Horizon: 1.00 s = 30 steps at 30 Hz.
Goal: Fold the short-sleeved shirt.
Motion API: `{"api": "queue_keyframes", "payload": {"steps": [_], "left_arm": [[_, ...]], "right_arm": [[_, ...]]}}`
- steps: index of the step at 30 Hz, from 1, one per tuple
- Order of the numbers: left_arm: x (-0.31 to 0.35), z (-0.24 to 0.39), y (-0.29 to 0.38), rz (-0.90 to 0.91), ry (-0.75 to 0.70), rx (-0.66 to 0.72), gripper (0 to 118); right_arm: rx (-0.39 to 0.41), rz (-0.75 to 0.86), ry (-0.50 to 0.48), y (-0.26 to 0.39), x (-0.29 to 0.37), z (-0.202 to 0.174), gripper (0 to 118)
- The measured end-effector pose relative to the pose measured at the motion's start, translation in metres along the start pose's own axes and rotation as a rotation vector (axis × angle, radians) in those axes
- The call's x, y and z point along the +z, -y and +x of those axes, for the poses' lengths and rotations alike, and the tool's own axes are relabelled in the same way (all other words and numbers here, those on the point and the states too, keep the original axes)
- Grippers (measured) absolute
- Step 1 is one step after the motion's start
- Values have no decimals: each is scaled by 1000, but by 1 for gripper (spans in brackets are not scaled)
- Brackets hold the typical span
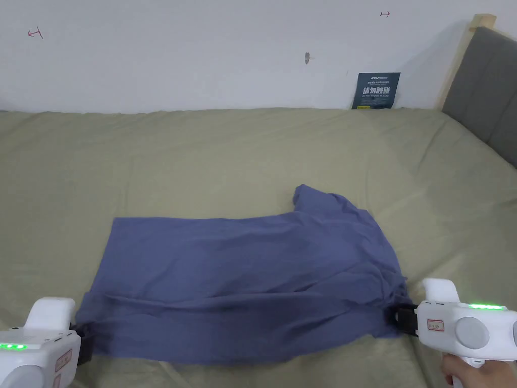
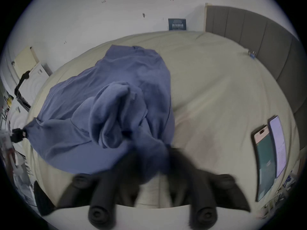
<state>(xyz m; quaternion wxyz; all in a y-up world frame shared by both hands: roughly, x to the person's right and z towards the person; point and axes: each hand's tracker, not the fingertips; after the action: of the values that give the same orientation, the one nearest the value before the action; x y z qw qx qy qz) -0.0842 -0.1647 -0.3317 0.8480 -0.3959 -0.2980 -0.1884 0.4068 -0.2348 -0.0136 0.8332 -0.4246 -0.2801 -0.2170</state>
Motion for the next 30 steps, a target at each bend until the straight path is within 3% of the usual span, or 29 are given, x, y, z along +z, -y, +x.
{"api": "queue_keyframes", "payload": {"steps": [4, 10, 13, 17, 21, 27, 28, 29, 30], "left_arm": [[-16, -8, 1, -26, 12, 24, 6], [39, -5, -6, 44, 56, 49, 5], [48, -29, -1, 81, 59, 32, 5], [89, -29, 7, 85, 73, 15, 5], [103, -23, 38, 40, 75, 4, 5], [63, -14, 99, -78, 81, 79, 8], [59, -15, 105, -68, 77, 113, 30], [59, -15, 108, -58, 73, 140, 68], [61, -16, 112, -39, 67, 147, 103]], "right_arm": [[-67, -22, -28, 3, 10, 6, 7], [-128, 44, -109, -9, 100, 11, 7], [-115, 77, -170, -10, 134, 18, 7], [-129, 67, -172, 8, 175, 20, 7], [-142, 13, -147, 47, 178, 26, 7], [-177, -28, -135, 112, 138, 32, 7], [-184, -14, -122, 118, 135, 31, 9], [-173, 9, -104, 120, 126, 40, 19], [-136, 36, -68, 122, 127, 39, 49]]}}
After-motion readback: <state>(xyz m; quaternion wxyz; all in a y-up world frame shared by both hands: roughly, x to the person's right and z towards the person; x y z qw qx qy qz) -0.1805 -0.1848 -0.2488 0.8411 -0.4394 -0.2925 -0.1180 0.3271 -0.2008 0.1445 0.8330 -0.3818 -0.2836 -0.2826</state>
